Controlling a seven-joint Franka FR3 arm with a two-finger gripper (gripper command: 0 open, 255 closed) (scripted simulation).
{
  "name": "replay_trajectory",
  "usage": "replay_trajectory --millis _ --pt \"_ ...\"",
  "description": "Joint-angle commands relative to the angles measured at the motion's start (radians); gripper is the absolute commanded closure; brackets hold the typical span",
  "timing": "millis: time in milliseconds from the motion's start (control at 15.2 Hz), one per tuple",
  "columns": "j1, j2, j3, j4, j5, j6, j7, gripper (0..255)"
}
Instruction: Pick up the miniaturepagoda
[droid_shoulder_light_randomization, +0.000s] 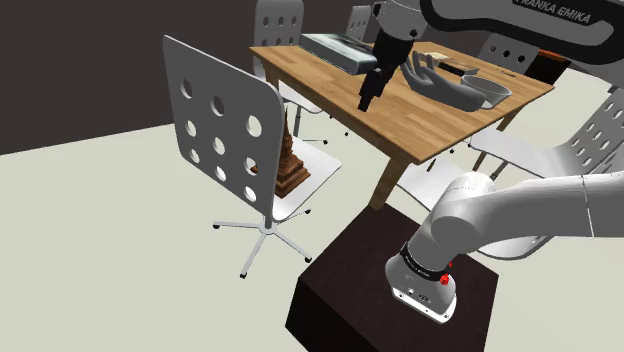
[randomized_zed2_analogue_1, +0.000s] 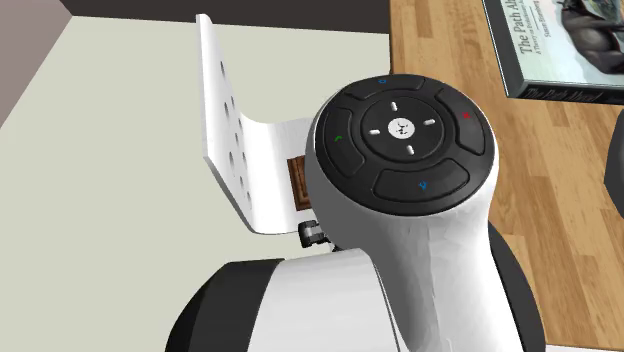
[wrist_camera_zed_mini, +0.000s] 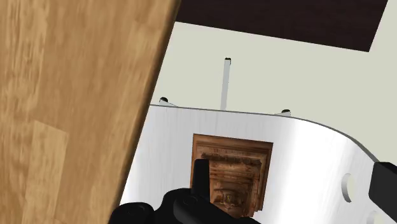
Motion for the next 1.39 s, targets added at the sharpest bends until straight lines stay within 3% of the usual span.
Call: replay_trajectory --millis 0,330,726,1056,1320 --pt "0.000 0.000 0.000 0.000 0.000 0.000 0.000 0" --pt "0.072 0.046 -0.159 -0.091 -0.037 0.207 -0.304 0" --pt "0.187 0.195 -0.356 -0.103 -0.023 0.430 -0.686 0" --pt "0.329 0.371 -0.525 -0.040 0.070 0.562 -1.036 0" --pt "0.459 0.536 -0.655 0.050 0.218 0.612 -1.350 0"
